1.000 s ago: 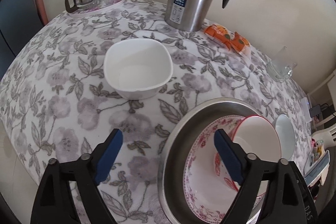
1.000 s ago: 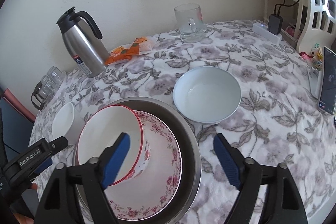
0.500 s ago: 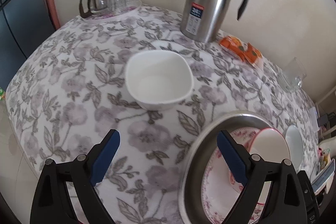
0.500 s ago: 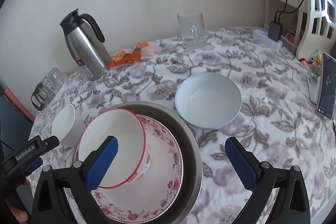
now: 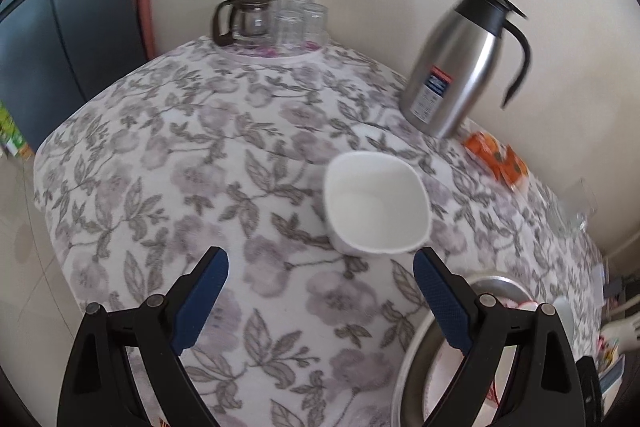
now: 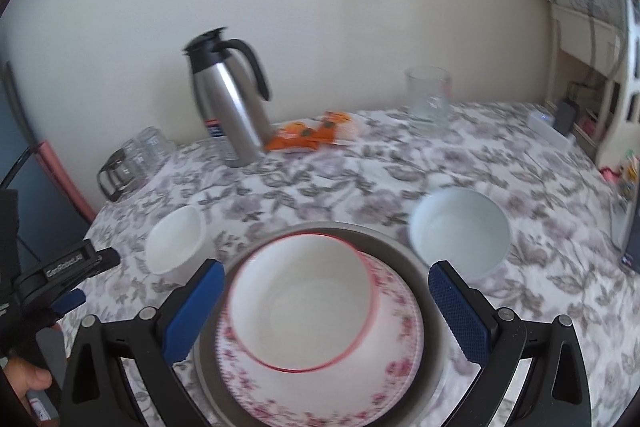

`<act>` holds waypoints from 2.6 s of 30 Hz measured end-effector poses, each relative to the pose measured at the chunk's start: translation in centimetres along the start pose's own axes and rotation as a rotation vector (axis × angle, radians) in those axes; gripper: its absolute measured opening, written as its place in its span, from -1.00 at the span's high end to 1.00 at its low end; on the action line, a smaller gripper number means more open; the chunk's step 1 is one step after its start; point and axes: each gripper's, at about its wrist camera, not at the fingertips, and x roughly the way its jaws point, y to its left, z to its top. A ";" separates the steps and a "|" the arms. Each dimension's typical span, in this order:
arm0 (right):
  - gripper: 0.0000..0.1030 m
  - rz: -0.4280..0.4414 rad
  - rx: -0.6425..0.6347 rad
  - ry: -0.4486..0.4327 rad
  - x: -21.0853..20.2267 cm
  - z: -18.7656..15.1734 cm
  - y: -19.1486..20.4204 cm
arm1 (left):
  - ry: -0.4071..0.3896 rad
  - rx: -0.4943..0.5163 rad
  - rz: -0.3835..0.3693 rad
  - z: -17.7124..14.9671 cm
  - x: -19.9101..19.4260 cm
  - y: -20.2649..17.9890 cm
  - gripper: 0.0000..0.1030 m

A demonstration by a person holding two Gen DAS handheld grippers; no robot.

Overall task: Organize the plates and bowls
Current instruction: 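Withdraw both tools and move toward the white square bowl, then close the right tool on the white square bowl rim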

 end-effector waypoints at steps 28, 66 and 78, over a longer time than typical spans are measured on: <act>-1.00 0.144 -0.152 0.049 3.1 -0.3 10.7 | 0.002 -0.203 0.009 1.3 2.0 7.0 -0.83; 0.21 0.048 -0.102 0.311 16.7 0.9 13.5 | 0.207 -0.212 -0.206 3.9 13.6 3.2 -0.41; 0.41 0.033 -0.116 0.341 19.0 0.6 14.3 | 0.238 -0.177 -0.202 4.0 15.1 2.1 0.32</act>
